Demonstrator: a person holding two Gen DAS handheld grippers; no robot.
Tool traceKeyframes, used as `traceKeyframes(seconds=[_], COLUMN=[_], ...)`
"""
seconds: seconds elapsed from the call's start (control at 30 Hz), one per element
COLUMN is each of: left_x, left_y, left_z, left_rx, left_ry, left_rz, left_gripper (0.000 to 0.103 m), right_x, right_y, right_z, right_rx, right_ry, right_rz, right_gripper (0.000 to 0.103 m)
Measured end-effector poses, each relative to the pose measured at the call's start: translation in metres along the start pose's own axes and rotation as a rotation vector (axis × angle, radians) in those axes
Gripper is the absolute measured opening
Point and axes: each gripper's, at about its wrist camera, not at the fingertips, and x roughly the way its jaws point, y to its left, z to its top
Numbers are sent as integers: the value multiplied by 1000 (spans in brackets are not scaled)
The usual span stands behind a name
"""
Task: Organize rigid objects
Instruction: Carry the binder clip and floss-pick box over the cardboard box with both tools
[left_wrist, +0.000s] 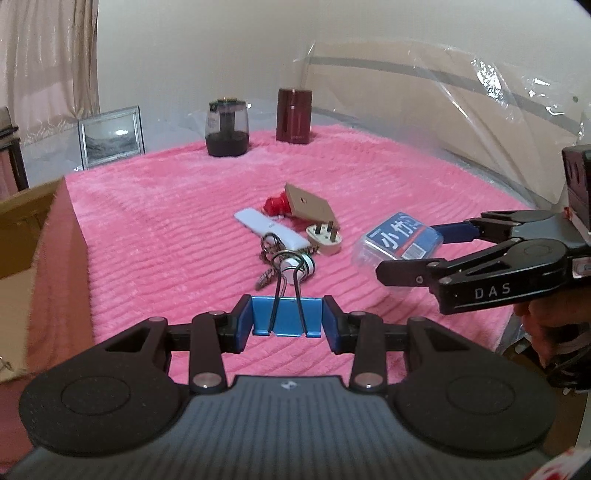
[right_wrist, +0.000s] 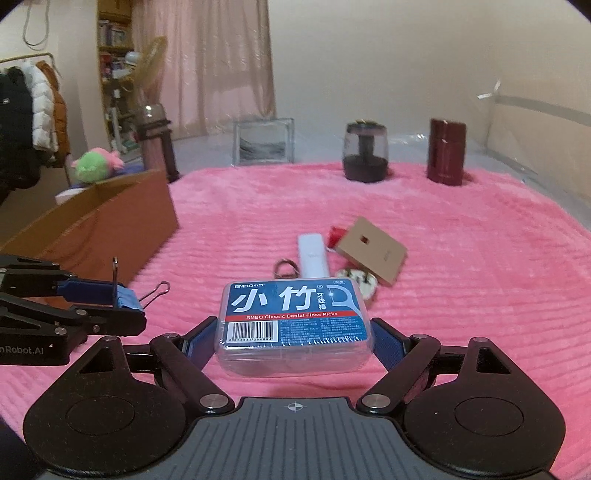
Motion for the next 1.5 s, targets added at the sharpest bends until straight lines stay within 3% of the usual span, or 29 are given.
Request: traceKeyframes(seconds=[0.4, 0.77, 1.07, 1.5], left_x=[-73, -127, -133, -101], left_y=[52, 161, 232, 260], left_z=[24, 39, 39, 35], left_rx=[27, 34, 37, 161], left_ry=[-55, -28, 11, 122], left_rz=[23, 140, 166, 145], left_gripper=[34, 34, 34, 34], right_x=[1, 46, 95, 143], right_y=[54, 124, 174, 224], right_z=[44, 106, 139, 152], right_rx=[-125, -257, -334, -481], right_ry=[-56, -79, -67, 10], right_rz=[156, 392, 510, 539], right_gripper=[83, 83, 83, 83])
